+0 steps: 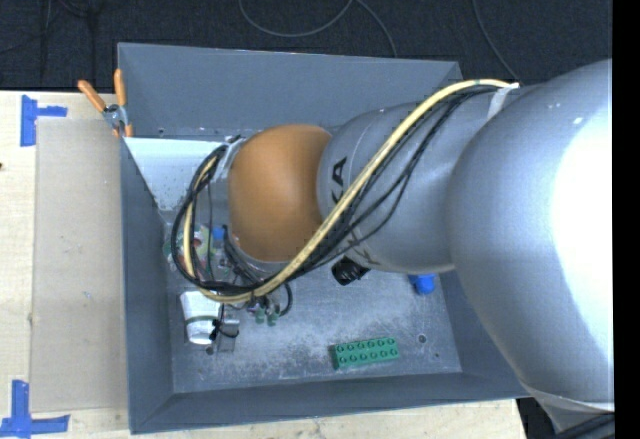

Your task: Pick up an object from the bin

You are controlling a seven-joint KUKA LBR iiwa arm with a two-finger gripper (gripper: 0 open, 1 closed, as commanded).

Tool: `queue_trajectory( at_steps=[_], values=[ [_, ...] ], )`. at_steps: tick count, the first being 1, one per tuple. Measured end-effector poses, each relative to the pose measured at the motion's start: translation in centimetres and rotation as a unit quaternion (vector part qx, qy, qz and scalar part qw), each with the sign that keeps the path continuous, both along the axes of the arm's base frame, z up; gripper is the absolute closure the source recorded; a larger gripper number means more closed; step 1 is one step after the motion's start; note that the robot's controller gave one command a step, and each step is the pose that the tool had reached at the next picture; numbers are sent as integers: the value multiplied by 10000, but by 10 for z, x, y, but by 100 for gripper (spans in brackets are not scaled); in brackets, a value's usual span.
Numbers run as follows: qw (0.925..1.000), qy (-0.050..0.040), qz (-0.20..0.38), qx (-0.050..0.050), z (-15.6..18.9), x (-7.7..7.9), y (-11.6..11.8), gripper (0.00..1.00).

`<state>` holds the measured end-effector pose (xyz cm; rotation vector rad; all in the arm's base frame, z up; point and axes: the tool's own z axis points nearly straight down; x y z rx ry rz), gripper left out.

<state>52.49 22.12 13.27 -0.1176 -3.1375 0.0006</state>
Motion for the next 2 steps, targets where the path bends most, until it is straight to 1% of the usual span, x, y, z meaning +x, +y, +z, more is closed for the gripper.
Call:
queue_trajectory(
  at_steps=[1,2],
  values=[
    [10000,43,-76,-17,-40,4,5,0],
    [9996,-8,-281,4,-1,-1,13,0]
  ],
)
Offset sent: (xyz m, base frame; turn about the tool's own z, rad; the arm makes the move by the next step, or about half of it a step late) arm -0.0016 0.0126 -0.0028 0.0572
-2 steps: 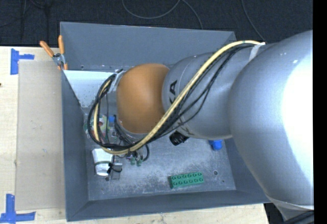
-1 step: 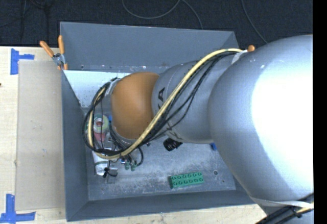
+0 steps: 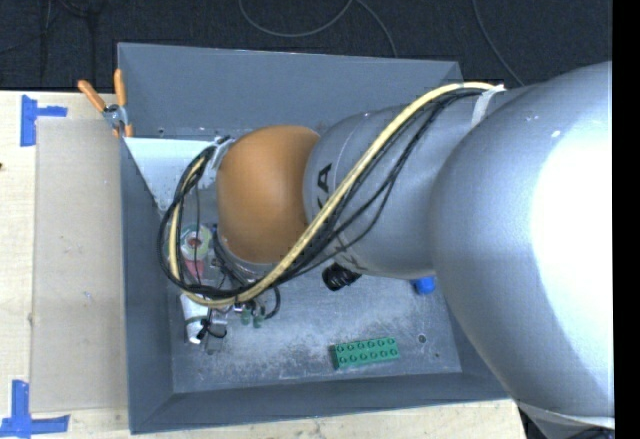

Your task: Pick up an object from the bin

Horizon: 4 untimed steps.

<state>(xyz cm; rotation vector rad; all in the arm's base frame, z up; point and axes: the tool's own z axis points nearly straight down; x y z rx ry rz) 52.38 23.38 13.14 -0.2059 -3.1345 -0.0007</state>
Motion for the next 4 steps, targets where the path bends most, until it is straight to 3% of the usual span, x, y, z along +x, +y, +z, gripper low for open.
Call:
queue_trajectory(
  at_steps=[1,2,4],
  values=[
    [9996,72,-284,-32,-64,3,-6,0],
    [9982,3,-595,0,-62,14,-5,100],
    [9982,25,-599,-10,-56,13,-6,100]
  ],
)
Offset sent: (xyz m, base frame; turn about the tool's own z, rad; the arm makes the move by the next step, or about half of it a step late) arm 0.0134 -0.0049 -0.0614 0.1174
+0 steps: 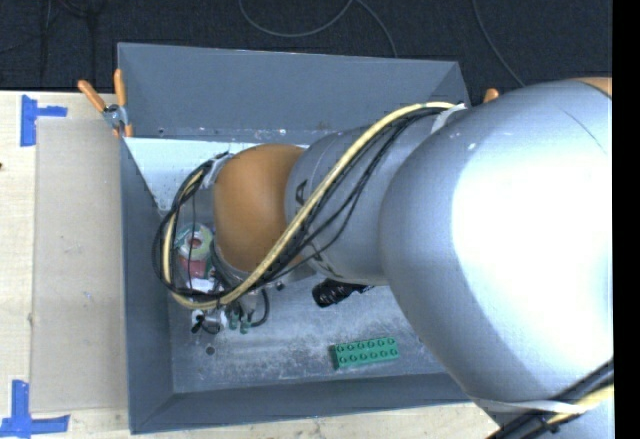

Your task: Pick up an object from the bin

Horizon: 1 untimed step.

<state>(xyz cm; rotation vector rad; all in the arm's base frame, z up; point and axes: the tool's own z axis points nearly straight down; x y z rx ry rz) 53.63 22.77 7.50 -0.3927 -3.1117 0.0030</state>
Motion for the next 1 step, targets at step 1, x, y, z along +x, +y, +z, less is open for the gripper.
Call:
queue_trajectory(
  at_steps=[1],
  values=[
    [10000,4,-4,-1,21,0,0,100]
  ],
)
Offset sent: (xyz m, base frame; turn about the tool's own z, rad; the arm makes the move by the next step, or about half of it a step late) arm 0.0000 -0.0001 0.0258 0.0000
